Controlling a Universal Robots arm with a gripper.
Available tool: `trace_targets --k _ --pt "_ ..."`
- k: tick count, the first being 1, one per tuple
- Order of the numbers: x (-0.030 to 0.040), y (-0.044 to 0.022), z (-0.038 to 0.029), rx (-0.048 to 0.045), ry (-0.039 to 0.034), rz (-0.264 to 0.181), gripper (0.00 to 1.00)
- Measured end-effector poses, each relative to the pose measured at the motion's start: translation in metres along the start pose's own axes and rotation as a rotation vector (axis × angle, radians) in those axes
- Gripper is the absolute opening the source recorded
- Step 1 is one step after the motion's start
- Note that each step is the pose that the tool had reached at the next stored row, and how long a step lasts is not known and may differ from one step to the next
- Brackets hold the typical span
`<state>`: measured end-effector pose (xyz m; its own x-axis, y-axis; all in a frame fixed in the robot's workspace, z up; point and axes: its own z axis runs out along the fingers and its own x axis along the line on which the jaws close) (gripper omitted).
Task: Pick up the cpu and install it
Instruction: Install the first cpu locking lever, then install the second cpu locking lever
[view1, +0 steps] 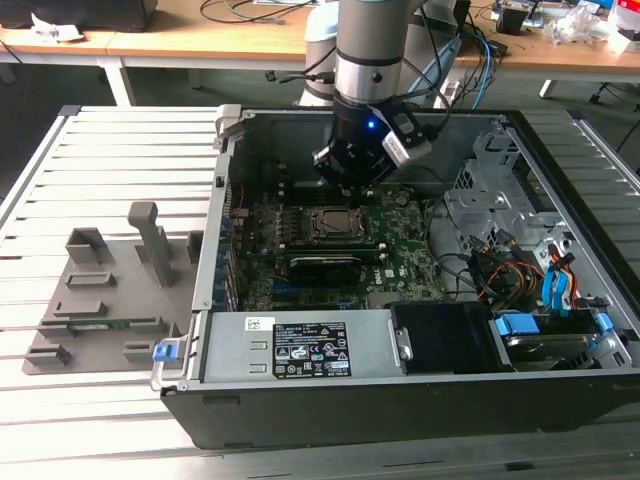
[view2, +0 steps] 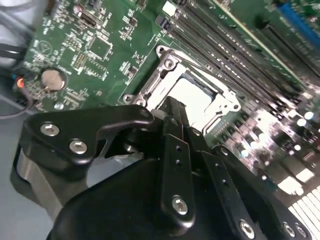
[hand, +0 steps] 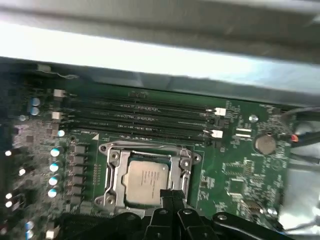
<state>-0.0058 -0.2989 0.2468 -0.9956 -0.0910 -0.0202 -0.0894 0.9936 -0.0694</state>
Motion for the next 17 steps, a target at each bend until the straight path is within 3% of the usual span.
trace_targets --k 2,3,5,17 --pt "-0.0003 -0.0010 -0.0144 0.0002 -0.0013 0.000 0.11" --pt "-0.0005 -0.0018 -0.0258 0.0006 -0.0019 0.000 0.11" --pt "-0.0007 -0.0024 -0.0347 0.0009 -0.0022 0.000 0.11" --pt "-0.0007 -0.0025 -0.0364 0.0009 -0.0023 0.000 0.11"
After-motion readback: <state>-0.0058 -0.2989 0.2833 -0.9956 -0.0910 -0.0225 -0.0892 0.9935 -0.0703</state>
